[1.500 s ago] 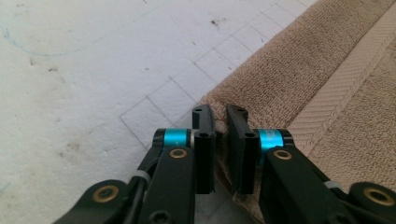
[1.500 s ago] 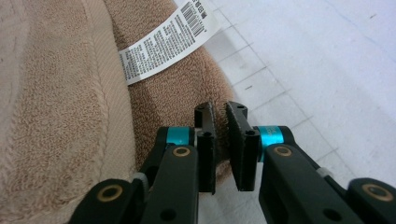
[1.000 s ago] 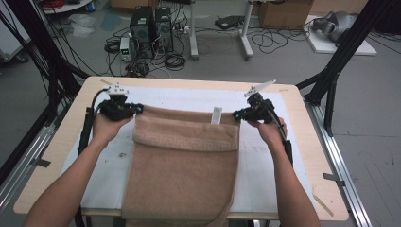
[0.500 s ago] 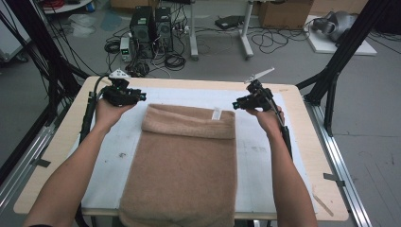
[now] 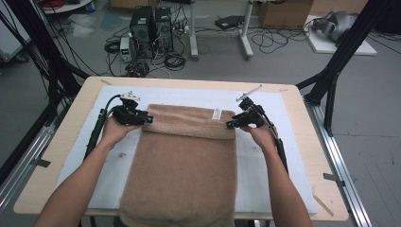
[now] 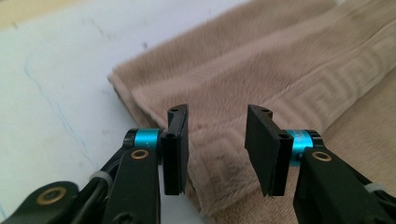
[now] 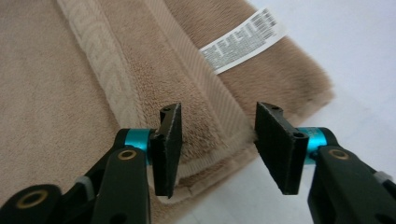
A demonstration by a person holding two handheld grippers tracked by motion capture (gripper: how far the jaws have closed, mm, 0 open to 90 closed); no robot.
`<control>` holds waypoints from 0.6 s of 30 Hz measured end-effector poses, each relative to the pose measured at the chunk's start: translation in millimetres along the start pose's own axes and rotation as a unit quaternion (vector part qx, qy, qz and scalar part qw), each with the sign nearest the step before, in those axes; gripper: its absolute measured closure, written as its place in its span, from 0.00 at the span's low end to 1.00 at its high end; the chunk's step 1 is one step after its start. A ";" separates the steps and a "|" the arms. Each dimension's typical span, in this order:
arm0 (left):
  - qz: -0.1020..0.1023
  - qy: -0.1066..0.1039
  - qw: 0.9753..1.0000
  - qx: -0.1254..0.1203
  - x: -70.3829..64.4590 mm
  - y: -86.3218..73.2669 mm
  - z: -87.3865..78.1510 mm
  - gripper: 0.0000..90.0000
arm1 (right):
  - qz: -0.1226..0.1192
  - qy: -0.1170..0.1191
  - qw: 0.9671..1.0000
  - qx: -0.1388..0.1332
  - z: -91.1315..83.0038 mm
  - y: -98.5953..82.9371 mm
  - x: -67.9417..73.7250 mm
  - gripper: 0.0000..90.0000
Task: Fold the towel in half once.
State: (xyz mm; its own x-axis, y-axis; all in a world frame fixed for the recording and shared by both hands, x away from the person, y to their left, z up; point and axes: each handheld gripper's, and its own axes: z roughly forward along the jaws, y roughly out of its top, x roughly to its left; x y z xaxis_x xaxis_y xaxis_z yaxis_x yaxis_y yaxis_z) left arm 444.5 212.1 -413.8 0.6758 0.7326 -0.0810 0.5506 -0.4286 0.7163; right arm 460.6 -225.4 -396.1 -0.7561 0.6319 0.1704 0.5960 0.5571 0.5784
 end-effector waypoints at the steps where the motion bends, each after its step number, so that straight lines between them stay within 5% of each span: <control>1: -0.004 -0.001 1.000 0.005 -0.1 -3.0 2.3 0.67 | 0.003 0.001 1.000 0.003 1.7 -0.3 0.1 0.56; 4: -0.002 0.001 1.000 0.015 -1.2 -11.4 3.8 0.83 | 0.019 0.019 1.000 0.016 8.1 -2.5 -1.5 0.59; 7: -0.007 -0.004 1.000 0.000 -1.6 -16.7 -1.4 0.97 | 0.015 0.043 0.999 0.029 11.6 -4.5 -1.1 0.79; 10: 0.004 -0.006 1.000 -0.001 -4.7 -15.6 -8.5 0.99 | 0.000 0.055 0.998 0.034 9.0 -3.4 4.7 0.89; 18: 0.025 -0.016 0.999 -0.018 -18.6 -15.6 -27.6 1.00 | -0.038 0.050 0.998 0.014 -13.4 2.0 21.3 0.91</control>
State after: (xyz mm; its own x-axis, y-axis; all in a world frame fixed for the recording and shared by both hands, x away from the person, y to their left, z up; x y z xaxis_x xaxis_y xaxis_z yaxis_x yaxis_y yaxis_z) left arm 409.8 219.8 -404.3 0.7181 0.6928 -0.0658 0.4977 -0.4451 0.7444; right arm 442.0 -218.1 -380.6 -0.8216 0.5310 0.2076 0.5425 0.6163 0.5708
